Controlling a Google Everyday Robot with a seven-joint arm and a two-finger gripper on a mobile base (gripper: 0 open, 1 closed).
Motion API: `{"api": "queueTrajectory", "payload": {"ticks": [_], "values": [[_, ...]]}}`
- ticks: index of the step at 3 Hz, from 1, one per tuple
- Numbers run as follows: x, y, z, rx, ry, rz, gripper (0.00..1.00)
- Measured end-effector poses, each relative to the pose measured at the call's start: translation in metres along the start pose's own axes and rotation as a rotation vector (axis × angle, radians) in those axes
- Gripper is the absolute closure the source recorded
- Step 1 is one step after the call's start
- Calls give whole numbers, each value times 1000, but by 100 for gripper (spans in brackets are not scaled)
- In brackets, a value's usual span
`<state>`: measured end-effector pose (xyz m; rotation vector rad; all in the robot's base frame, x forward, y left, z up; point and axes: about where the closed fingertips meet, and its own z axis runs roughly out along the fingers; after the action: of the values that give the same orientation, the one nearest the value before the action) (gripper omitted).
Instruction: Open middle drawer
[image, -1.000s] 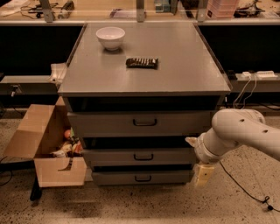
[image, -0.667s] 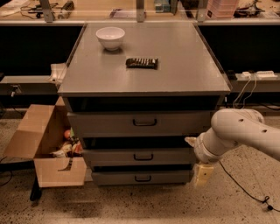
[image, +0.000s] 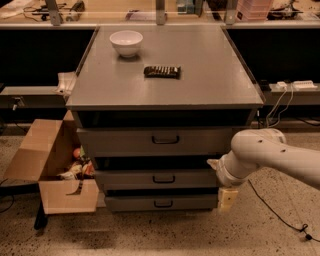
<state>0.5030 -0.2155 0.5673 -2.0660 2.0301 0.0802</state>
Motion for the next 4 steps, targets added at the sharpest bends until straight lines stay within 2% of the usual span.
{"api": "queueTrajectory", "payload": {"ticks": [1,2,4], "values": [[13,-11,38,-4,1,-17,0],[29,-22,73,-14,-22,-9,0],[56,-57,122,-4,-58,37,0]]}}
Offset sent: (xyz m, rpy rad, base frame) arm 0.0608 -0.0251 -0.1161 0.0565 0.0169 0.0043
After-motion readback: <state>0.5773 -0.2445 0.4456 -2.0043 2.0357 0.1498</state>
